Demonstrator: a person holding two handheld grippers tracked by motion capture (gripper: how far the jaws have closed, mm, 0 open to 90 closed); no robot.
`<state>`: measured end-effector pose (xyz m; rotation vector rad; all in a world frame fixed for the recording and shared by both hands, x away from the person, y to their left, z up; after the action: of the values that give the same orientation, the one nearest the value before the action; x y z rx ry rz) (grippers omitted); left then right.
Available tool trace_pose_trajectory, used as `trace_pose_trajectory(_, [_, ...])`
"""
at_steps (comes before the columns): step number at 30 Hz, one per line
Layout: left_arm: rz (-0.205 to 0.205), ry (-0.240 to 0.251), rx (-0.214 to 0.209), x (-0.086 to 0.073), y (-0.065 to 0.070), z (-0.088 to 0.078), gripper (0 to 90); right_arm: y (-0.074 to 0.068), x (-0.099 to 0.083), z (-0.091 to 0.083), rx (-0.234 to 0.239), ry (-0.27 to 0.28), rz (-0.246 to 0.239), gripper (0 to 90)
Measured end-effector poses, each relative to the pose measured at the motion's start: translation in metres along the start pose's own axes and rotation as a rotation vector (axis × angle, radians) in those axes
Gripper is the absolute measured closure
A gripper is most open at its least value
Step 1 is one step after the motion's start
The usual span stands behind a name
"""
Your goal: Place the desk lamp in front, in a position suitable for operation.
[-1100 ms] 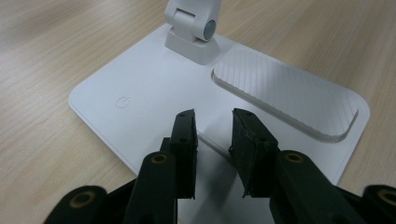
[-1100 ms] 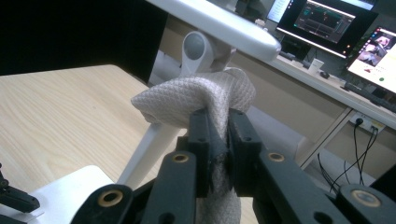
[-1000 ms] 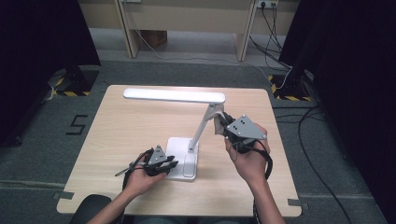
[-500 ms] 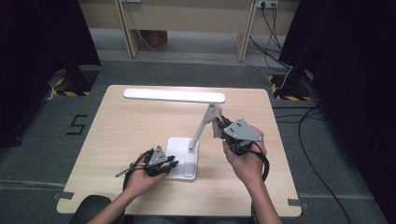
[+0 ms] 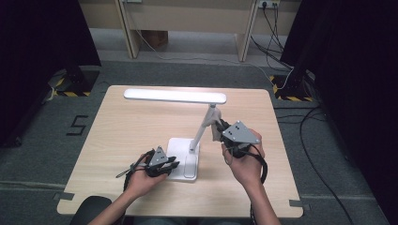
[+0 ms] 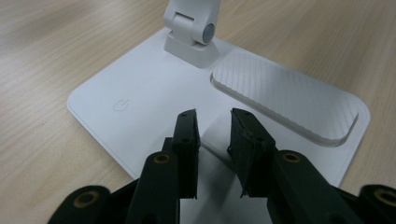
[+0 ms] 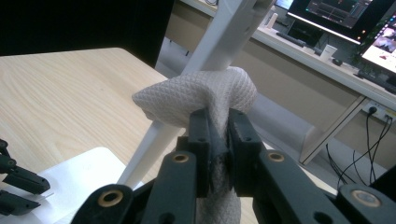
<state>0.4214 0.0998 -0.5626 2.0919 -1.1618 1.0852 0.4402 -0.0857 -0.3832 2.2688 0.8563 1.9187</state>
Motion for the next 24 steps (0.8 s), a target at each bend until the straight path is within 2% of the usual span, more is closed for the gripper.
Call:
trace_pose_trajectory(15, [0.005, -0.001, -0.001, 0.000, 0.000, 0.000, 71.2, -0.004, -0.006, 0.003, 0.006, 0.002, 0.006, 82.1])
trace_pose_trajectory(24, [-0.005, 0.008, 0.000, 0.000, 0.000, 0.000, 71.2, -0.010, -0.015, 0.006, 0.030, -0.006, 0.021, 82.1])
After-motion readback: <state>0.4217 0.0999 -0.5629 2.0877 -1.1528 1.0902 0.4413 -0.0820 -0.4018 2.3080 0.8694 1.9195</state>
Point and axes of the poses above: each handheld gripper's, and its own axes: z roughly forward along the jaws, x roughly out of its top, y roughly to its right, the point moved 9 cm from there along z, roughly forward along the jaws, and after that the axes turned 10 degrees about -x, right-handed, at the moved point
